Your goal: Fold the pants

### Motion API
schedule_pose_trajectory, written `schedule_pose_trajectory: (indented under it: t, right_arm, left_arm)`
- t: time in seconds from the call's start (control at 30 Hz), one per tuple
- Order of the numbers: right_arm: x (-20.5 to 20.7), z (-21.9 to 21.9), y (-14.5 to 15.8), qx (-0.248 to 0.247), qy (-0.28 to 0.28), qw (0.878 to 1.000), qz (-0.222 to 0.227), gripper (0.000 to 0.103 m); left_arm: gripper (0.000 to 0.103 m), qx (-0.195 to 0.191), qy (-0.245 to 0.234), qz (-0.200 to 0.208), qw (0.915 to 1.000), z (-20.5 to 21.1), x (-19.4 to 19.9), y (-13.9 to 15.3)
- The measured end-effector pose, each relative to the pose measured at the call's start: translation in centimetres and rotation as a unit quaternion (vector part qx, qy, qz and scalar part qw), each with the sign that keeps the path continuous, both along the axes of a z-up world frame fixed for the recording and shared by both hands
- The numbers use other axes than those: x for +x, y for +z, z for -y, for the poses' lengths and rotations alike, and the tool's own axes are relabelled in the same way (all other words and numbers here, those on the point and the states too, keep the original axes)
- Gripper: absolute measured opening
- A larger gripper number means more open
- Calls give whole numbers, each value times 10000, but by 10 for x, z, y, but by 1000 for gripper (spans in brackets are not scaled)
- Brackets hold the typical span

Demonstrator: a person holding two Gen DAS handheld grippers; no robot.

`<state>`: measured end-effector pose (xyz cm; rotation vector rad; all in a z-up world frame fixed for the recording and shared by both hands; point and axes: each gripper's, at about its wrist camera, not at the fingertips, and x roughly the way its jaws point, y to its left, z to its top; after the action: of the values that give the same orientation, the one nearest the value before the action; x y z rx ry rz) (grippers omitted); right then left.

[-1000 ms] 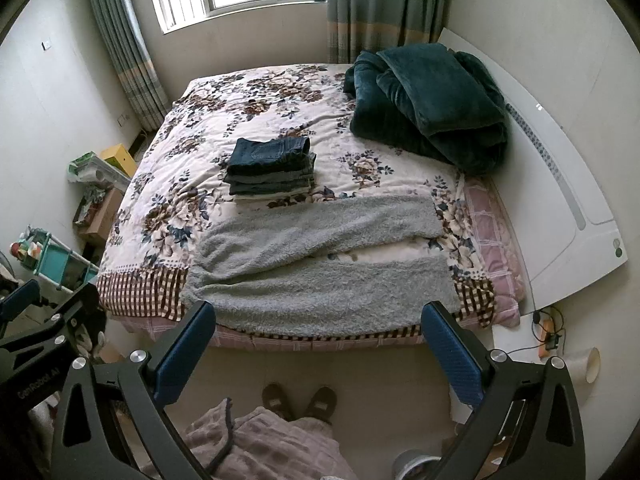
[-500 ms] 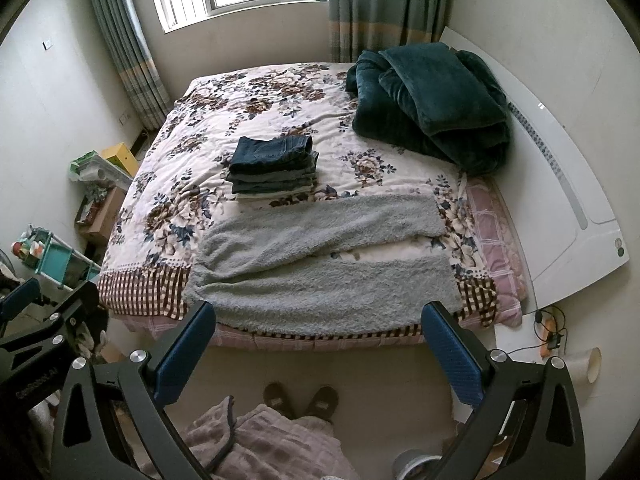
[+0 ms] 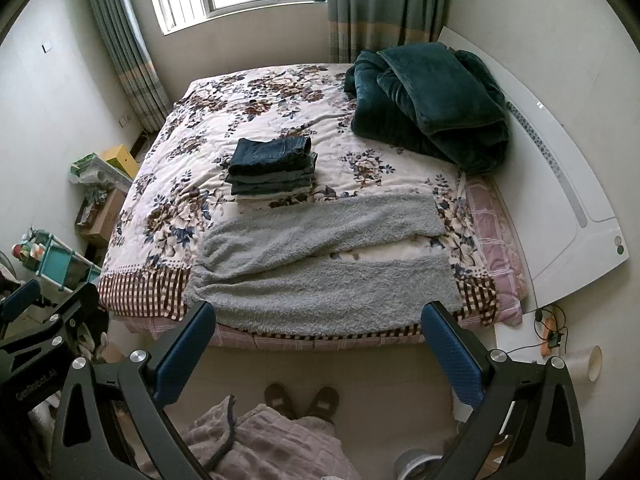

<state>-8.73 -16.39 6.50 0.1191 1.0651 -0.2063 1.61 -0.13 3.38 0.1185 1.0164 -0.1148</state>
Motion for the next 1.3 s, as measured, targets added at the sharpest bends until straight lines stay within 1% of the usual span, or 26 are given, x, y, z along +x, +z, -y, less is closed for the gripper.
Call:
schedule_pose_trajectory:
  t: [0.23, 0.3, 0.37, 0.43, 0.5, 0.53, 0.6, 0.63, 0.7, 0.73, 0.8, 0.87, 0.9, 0.97, 1.03, 1.13, 1.17, 1.3]
  right_arm:
    - [-1, 1, -3, 10, -31, 10000, -5, 103]
    - [-1, 1, -5, 4, -84, 10000, -17, 103]
    - [2, 1, -8, 14, -164, 9999, 14, 103]
    - [5, 4, -19, -19, -295, 9996, 4, 103]
    - [9, 8, -31, -16, -413, 9991, 68, 103]
    - [13, 9, -37, -93, -517, 9986, 47, 103]
    - [26, 11, -56, -162, -639, 9978, 43, 103]
    - [31, 13, -63, -197, -721, 9972, 6, 103]
    - [43, 21, -80, -222, -827, 9963, 22, 103]
    - [50, 25, -88, -274, -915, 9954, -23, 103]
    - [63, 32, -106, -286, -999, 9946, -30, 103]
    - [78, 41, -125, -366, -1086, 9934, -94, 103]
    - [89, 47, -137, -380, -1105, 9931, -131, 103]
    - [107, 60, -159, -351, -1128, 9927, -244, 103]
    - [128, 75, -182, -318, -1135, 9924, -340, 103]
    - [164, 101, -219, -235, -1109, 9923, -500, 103]
    - [178, 111, -233, -179, -1078, 9925, -552, 103]
    - [237, 149, -280, 20, -874, 9929, -809, 103]
  left_arm:
    - [103, -56, -31, -42, 10000, 17, 15, -1]
    - [103, -85, -8, 2, 10000, 18, 18, -3]
    - [103, -80, 10, 17, 10000, 13, 20, -13]
    - [103, -92, 44, -6, 9999, 12, 30, -25]
    - [103, -184, -9, -85, 9998, 9, 37, -36]
    - [103, -128, -10, -116, 9999, 14, 45, -44]
    - [103, -131, -97, -128, 9998, 12, 51, -57]
    - [103, -32, -120, -128, 9998, 17, 60, -66]
    - [103, -48, -213, -180, 9996, 11, 62, -81]
    - [103, 48, -225, -219, 9995, 16, 71, -92]
    - [103, 51, -293, -309, 9991, 17, 84, -109]
    - [103, 174, -267, -384, 9988, 23, 99, -126]
    - [103, 146, -268, -445, 9985, 24, 105, -134]
    - [103, 194, -174, -484, 9985, 31, 119, -148]
    - [103, 130, -137, -537, 9984, 33, 131, -159]
    - [103, 154, -5, -582, 9982, 50, 158, -180]
    - [103, 255, 92, -600, 9978, 59, 172, -192]
    - [103, 360, 347, -817, 9954, 81, 218, -229]
